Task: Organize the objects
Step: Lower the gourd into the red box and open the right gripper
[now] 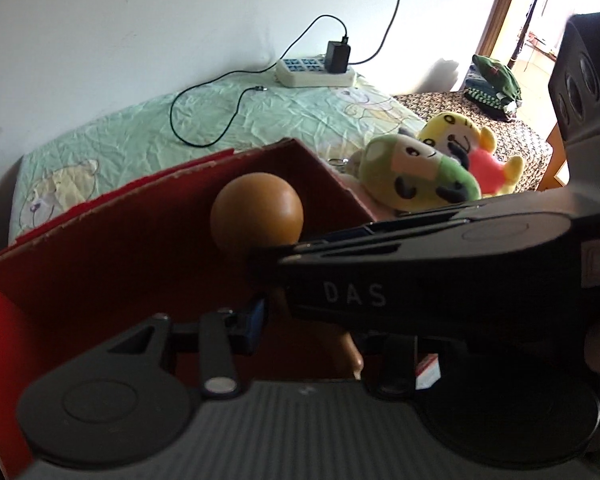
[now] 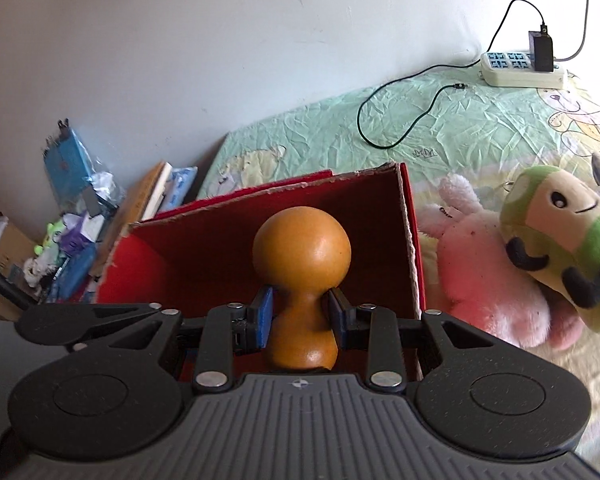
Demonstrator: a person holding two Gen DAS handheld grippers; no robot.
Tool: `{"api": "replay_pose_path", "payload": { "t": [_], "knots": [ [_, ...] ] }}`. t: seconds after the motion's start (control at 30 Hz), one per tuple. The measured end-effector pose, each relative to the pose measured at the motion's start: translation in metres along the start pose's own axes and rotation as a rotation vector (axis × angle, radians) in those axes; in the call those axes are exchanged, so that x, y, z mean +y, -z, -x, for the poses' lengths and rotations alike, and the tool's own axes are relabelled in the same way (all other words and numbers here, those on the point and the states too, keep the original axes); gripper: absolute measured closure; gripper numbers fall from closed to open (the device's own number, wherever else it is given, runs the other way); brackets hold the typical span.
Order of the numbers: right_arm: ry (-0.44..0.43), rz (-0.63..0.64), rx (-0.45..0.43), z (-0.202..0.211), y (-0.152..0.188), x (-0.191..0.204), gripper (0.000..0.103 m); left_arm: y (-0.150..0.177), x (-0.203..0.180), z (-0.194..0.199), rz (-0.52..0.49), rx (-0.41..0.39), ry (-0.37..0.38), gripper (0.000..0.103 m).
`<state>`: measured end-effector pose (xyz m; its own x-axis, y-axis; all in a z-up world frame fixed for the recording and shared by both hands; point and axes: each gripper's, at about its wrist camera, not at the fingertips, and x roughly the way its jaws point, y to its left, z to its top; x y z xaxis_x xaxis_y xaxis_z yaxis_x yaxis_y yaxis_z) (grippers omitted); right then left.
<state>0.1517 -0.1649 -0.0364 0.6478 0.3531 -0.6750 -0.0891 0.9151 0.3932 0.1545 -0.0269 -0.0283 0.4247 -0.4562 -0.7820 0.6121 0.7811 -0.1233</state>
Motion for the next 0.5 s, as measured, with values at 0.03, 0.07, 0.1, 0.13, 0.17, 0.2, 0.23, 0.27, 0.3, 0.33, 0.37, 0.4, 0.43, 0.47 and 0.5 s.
{"api": "replay_pose_path", "payload": {
  "t": [0.03, 0.07, 0.1, 0.13, 0.17, 0.2, 0.23, 0.27, 0.3, 0.33, 0.37, 0.4, 0.43, 0.47, 0.5],
  "knots": [
    [-0.001, 0.003, 0.007, -0.003, 0.001, 0.001, 0.071, 0.001, 0.004, -0.002, 0.007, 0.002, -0.004, 0.057],
    [0.016, 0.037, -0.004, -0.003, 0.001, 0.006, 0.072, 0.001, 0.007, -0.004, 0.015, 0.006, -0.009, 0.056],
    [0.037, 0.077, -0.004, -0.007, 0.0, 0.011, 0.072, 0.001, 0.011, -0.005, 0.019, 0.011, -0.014, 0.054],
    [0.052, 0.103, 0.003, -0.011, -0.001, 0.014, 0.072, 0.001, 0.014, -0.007, 0.026, 0.017, -0.014, 0.054],
    [0.063, 0.119, 0.016, -0.016, -0.001, 0.016, 0.072, 0.003, 0.017, -0.009, 0.034, 0.023, -0.012, 0.054],
    [0.062, 0.119, 0.031, -0.02, -0.002, 0.017, 0.072, 0.005, 0.02, -0.011, 0.041, 0.027, -0.01, 0.054],
    [0.058, 0.117, 0.047, -0.023, -0.003, 0.017, 0.072, 0.008, 0.023, -0.01, 0.048, 0.028, -0.005, 0.054],
    [0.062, 0.123, 0.064, -0.027, -0.004, 0.017, 0.072, 0.011, 0.026, -0.009, 0.059, 0.03, 0.0, 0.051],
    [0.093, 0.145, 0.074, -0.031, -0.004, 0.019, 0.074, 0.015, 0.029, -0.007, 0.067, 0.028, -0.001, 0.051],
    [0.136, 0.175, 0.076, -0.033, -0.004, 0.021, 0.075, 0.019, 0.033, -0.006, 0.075, 0.028, -0.004, 0.049],
    [0.148, 0.202, 0.083, -0.035, -0.004, 0.023, 0.075, 0.023, 0.038, -0.004, 0.084, 0.028, -0.006, 0.047],
    [0.156, 0.225, 0.099, -0.038, -0.004, 0.024, 0.075, 0.027, 0.044, -0.002, 0.099, 0.027, -0.007, 0.046],
    [0.174, 0.247, 0.112, -0.041, -0.003, 0.026, 0.078, 0.03, 0.05, -0.001, 0.119, 0.029, -0.009, 0.046],
    [0.196, 0.269, 0.121, -0.043, -0.001, 0.027, 0.079, 0.032, 0.057, -0.001, 0.142, 0.032, -0.015, 0.046],
    [0.219, 0.289, 0.131, -0.046, 0.0, 0.029, 0.081, 0.034, 0.063, -0.001, 0.165, 0.034, -0.023, 0.046]
  ]
}}
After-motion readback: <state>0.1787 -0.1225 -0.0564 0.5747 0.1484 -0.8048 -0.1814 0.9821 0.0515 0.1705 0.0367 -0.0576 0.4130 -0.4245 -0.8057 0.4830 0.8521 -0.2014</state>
